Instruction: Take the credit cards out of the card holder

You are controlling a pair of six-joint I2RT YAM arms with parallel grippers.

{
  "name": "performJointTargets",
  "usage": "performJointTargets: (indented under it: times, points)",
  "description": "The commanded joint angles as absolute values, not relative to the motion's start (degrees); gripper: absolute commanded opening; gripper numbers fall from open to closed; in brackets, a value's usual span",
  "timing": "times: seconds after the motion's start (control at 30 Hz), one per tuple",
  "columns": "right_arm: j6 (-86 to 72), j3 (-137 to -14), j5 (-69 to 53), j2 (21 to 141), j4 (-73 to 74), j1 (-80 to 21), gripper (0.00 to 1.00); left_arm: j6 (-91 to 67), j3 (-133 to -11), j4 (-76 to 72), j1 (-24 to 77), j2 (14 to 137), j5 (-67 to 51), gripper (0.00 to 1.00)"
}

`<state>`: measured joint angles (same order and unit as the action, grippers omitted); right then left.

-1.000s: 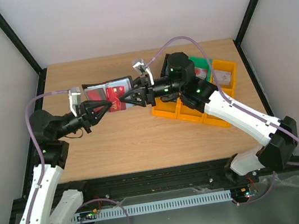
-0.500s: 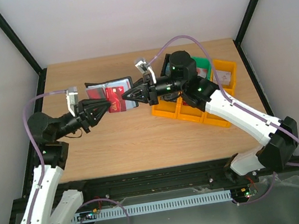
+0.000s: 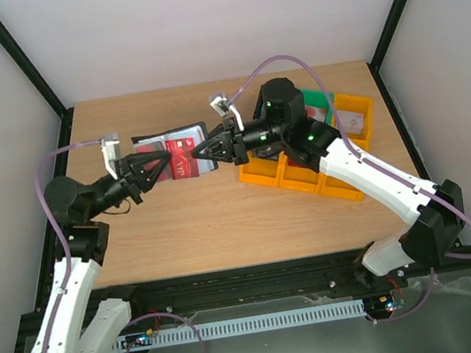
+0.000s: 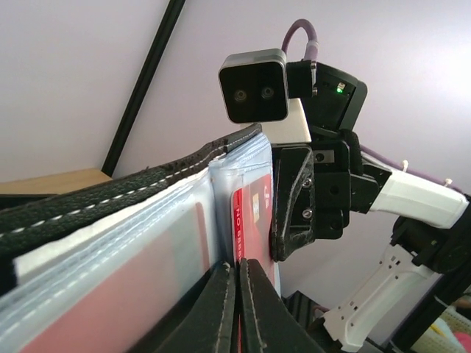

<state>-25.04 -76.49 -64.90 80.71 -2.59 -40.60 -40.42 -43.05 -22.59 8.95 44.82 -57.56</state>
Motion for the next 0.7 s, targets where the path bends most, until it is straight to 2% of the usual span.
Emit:
performJointTargets:
  times: [0.0, 0.07, 0.2, 0.3, 0.43, 0.6, 0.67]
  points:
    - [-25.0, -80.2, -70.0, 80.8, -5.7, -41.3, 0.02, -36.2, -44.0, -18.5, 9.9, 45.7, -55.5, 0.05]
    - [-25.1, -80.2, -70.3, 81.0, -5.8, -41.4, 0.02, -35.7, -44.0, -18.2, 10.7, 45.9, -55.8, 0.09]
    - [-25.5, -80.1, -70.5, 81.1, -6.6, -41.3, 0.02, -36.1, -44.0, -19.4, 11.9, 46.3, -56.8, 0.09]
    - [-25.4, -80.1, -70.5, 81.1, -6.8, -41.3, 0.02, -37.0, -43.9, -21.4, 12.0, 46.6, -58.1, 0.02]
    - [-23.7, -79.9, -69.5, 80.7, -4.7, -41.0, 0.02, -37.8, -44.2, -22.3, 11.7, 45.7, -58.0, 0.02]
    - [-20.6, -79.2, -68.0, 79.5, 0.8, -38.5, 0.07, -36.2, -43.7, -19.7, 9.8, 43.9, -54.6, 0.02]
    - [-20.6, -78.9, -67.7, 79.0, 0.8, -38.4, 0.05, -35.9, -43.7, -19.6, 9.5, 43.4, -54.1, 0.02]
